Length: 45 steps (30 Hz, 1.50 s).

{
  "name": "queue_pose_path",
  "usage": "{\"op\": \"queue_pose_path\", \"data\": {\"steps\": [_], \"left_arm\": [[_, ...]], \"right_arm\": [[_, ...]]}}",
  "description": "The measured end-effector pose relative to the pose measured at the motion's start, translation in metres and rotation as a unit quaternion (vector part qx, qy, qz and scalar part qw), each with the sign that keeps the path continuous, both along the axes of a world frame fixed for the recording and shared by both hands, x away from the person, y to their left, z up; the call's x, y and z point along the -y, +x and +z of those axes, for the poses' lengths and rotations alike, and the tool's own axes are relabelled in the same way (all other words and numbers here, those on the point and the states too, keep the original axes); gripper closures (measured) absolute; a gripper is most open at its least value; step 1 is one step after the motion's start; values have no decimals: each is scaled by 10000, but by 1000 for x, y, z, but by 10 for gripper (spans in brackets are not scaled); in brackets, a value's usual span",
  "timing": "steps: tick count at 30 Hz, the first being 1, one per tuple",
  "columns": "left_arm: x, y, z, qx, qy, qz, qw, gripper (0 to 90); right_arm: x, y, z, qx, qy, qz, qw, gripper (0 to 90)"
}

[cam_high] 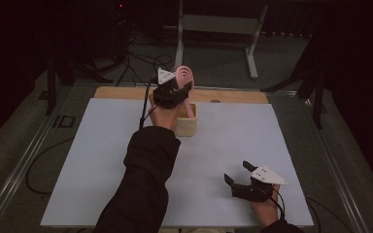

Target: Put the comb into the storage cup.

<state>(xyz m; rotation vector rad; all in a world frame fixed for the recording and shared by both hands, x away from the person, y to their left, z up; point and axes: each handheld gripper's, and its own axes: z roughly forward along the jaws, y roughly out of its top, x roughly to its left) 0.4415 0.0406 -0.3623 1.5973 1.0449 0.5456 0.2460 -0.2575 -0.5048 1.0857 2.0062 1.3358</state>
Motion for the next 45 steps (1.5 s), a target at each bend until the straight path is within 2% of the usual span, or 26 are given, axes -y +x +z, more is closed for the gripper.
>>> {"op": "queue_pose_path", "data": {"steps": [8, 18, 45], "left_arm": [[0, -1, -5, -49, -8, -18, 10000, 633], [-4, 1, -16, -234, -100, -42, 9997, 633], [-1, 1, -31, -355, -29, -86, 9993, 633]], "right_arm": [[0, 0, 0, -3, -4, -3, 10000, 134], [0, 0, 0, -5, -15, -4, 10000, 134], [-1, 0, -1, -10, -25, 7, 10000, 135]]}}
